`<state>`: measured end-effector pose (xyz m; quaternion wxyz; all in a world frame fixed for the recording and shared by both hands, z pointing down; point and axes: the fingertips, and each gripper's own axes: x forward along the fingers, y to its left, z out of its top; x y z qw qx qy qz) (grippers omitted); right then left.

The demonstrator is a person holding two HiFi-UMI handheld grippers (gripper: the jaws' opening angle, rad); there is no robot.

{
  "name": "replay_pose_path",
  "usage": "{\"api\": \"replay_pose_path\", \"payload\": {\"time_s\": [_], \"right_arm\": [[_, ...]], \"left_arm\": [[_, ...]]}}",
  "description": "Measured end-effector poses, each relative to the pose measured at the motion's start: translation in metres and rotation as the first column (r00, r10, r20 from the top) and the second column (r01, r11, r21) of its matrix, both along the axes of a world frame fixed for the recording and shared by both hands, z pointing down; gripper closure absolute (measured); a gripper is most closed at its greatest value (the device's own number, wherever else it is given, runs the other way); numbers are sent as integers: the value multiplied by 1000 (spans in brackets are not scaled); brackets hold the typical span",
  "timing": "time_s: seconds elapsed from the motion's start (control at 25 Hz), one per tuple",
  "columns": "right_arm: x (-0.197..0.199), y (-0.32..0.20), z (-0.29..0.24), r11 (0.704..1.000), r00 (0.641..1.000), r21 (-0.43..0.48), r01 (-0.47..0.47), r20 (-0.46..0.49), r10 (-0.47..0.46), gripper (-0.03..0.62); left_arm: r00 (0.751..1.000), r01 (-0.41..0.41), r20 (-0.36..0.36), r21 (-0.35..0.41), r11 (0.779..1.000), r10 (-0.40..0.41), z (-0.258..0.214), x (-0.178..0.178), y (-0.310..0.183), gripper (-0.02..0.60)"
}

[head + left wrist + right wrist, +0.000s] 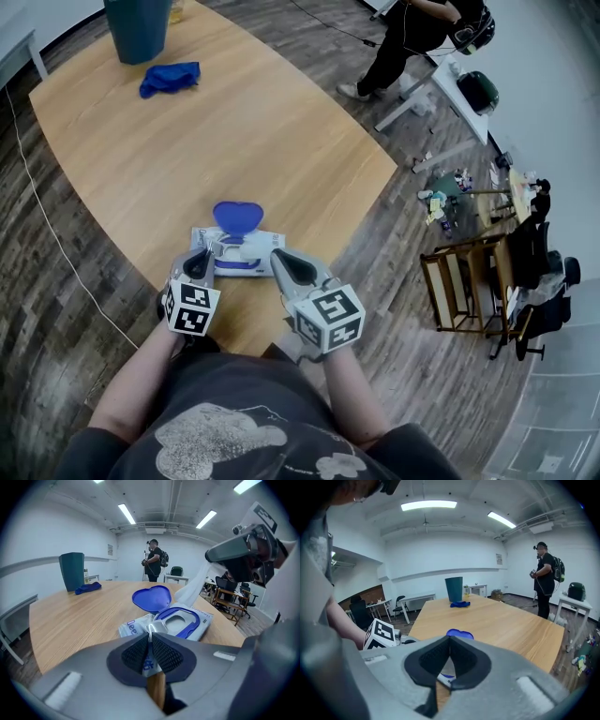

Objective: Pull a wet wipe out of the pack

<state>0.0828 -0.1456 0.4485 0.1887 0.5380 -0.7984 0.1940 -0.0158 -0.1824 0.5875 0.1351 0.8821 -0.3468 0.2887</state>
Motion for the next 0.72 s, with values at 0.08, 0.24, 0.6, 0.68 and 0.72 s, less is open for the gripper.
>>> {"api": "replay_pose_path", "payload": {"time_s": [0.08, 0.24, 0.6, 0.68, 0.72], "right_arm": [[2, 2, 0, 1000, 1000, 1, -22, 0, 22, 600], [8, 11, 3, 998, 998, 2, -56, -16, 56, 600], [22, 23, -9, 995, 998, 72, -69, 0, 69, 600], [27, 31, -12, 994, 997, 84, -71, 15, 70, 600], [28, 37, -14, 994, 997, 89, -70, 25, 68, 600]], "left_arm": [[1000, -8, -17, -5, 1000, 8, -3, -2, 0, 527], [995, -8, -102, 18, 1000, 10, -24, -6, 3, 490], [984, 98, -161, 137, 986, -76, -77, -31, 11, 482], [982, 125, -162, 153, 980, -99, -86, -33, 21, 485], [980, 138, -167, 153, 978, -112, -91, -34, 27, 486]]}}
